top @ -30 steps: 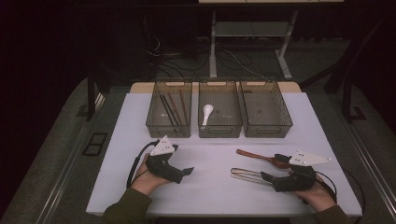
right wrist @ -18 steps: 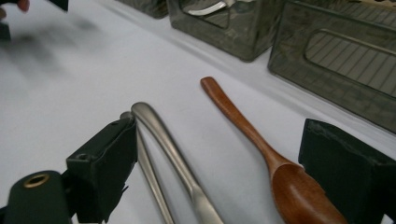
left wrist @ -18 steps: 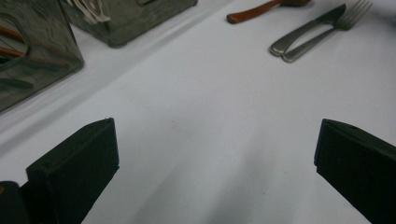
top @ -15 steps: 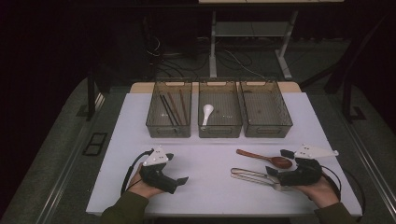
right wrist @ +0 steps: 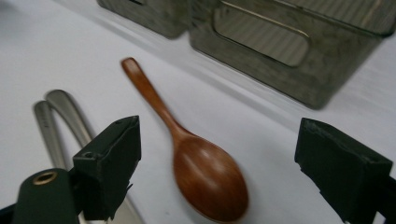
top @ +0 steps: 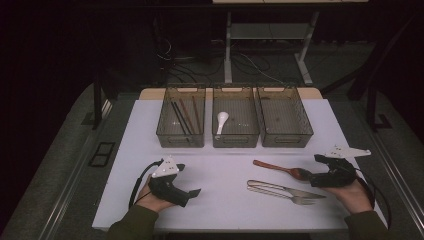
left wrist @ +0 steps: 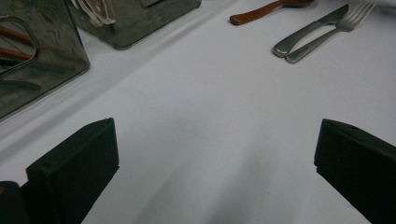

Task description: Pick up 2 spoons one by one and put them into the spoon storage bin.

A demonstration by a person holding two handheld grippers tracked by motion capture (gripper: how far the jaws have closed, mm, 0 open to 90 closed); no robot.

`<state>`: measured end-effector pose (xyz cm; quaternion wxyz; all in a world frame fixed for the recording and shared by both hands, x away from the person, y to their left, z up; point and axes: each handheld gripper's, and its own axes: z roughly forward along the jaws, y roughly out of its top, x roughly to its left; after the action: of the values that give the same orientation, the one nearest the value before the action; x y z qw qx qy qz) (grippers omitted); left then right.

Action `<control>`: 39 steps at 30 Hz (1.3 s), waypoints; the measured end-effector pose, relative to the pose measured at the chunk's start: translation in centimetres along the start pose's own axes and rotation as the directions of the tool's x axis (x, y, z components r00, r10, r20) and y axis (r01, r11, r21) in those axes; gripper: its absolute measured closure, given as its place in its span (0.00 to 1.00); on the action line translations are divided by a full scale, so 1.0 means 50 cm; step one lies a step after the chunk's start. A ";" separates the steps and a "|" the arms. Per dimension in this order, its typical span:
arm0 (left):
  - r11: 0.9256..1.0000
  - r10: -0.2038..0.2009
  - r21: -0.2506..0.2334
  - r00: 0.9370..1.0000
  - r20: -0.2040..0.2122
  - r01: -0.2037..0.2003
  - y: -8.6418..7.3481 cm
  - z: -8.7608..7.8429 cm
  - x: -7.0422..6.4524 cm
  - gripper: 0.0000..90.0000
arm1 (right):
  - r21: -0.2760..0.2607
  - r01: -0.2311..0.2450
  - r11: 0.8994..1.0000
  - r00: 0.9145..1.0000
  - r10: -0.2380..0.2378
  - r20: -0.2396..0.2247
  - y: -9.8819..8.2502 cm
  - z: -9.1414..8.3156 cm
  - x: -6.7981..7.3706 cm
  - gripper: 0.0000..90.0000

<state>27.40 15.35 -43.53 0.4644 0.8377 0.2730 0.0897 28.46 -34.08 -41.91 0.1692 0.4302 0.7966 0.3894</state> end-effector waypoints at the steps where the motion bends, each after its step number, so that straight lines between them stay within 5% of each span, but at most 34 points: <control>1: 1.000 0.000 0.003 1.000 -0.001 0.000 0.000 0.000 0.000 0.00 | 0.008 -0.001 1.000 1.000 0.001 0.003 -0.002 0.002 -0.007 0.17; 9: 1.000 0.008 0.008 1.000 0.005 -0.008 -0.001 0.001 0.000 0.00 | 0.084 -0.037 0.996 0.998 0.041 -0.043 -0.021 0.011 -0.047 0.25; 26: 1.000 0.018 0.020 1.000 0.017 -0.018 -0.002 0.006 -0.002 0.00 | 0.107 -0.036 0.994 0.995 0.045 -0.085 -0.025 0.028 -0.040 0.51; 39: 0.999 0.022 0.026 0.999 0.027 -0.023 -0.003 0.010 -0.005 0.00 | 0.157 -0.009 0.988 0.995 0.024 -0.095 -0.028 0.042 -0.028 0.52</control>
<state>27.34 14.94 -43.89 0.4558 0.8480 0.2583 0.0800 29.73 -34.67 -44.41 0.0930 0.4295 0.8283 0.3476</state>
